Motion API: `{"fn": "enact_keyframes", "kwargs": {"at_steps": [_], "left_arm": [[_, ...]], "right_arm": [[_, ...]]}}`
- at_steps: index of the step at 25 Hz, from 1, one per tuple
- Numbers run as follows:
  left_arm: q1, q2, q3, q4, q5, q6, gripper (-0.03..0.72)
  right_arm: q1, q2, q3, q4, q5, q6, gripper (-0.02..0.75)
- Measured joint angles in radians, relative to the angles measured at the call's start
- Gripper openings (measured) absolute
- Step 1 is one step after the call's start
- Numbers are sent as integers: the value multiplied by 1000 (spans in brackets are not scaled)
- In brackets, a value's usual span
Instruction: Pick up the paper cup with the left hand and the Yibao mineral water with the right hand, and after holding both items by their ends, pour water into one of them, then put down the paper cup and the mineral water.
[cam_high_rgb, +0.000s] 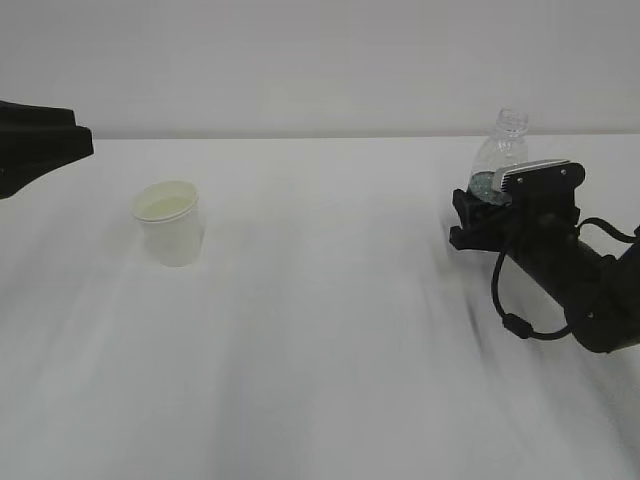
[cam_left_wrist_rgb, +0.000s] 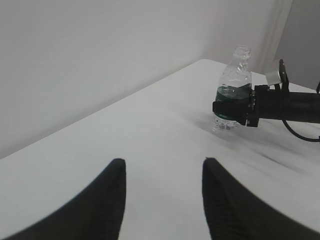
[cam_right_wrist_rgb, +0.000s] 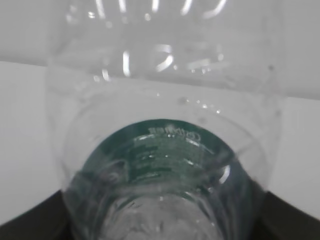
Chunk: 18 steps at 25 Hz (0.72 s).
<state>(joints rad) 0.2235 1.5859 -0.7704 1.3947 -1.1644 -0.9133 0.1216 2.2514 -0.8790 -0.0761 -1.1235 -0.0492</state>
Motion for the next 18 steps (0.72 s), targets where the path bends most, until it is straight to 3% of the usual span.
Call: {"fn": "enact_keyframes", "kwargs": {"at_steps": [18], "left_arm": [[0,0,0,0,0,0,345]], "right_arm": [[0,26,-18,0,0,0,465]]}}
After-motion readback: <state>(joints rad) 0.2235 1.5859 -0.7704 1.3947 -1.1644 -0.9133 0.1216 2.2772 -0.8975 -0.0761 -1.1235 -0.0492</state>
